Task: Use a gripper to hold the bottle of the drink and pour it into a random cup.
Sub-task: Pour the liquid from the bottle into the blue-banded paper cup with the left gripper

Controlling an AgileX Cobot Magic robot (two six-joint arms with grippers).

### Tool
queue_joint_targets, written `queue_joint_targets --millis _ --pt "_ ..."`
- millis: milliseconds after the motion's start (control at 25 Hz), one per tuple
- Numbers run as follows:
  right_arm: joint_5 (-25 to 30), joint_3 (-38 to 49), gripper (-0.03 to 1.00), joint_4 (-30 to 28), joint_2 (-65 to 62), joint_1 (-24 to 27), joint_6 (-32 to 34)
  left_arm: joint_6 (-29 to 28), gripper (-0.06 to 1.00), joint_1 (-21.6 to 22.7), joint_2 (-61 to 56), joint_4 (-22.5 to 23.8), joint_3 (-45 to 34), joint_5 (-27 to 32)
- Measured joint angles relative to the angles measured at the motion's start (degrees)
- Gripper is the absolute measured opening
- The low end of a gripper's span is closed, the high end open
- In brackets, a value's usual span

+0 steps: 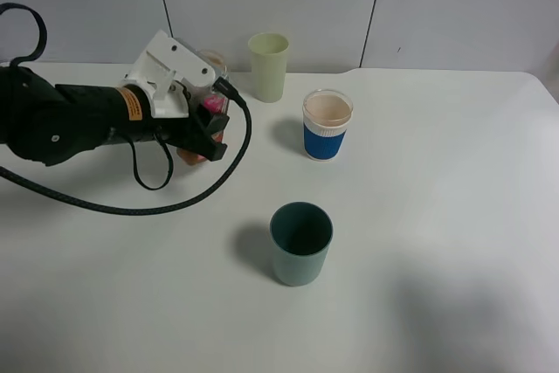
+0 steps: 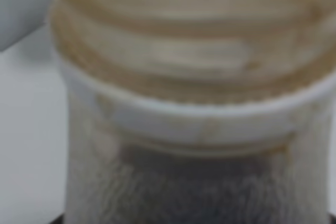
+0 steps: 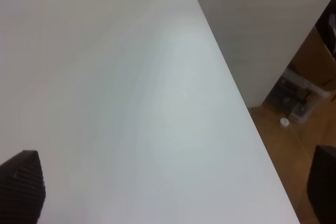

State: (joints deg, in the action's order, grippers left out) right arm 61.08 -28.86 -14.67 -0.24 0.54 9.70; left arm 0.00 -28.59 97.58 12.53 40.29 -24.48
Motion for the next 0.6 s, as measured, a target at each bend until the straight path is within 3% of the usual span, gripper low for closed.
queue_joint_targets --millis 600 --pt "0.0 0.0 1.0 0.0 0.0 0.0 0.0 4.16 0.35 -0.12 1.67 0.66 11.84 10.94"
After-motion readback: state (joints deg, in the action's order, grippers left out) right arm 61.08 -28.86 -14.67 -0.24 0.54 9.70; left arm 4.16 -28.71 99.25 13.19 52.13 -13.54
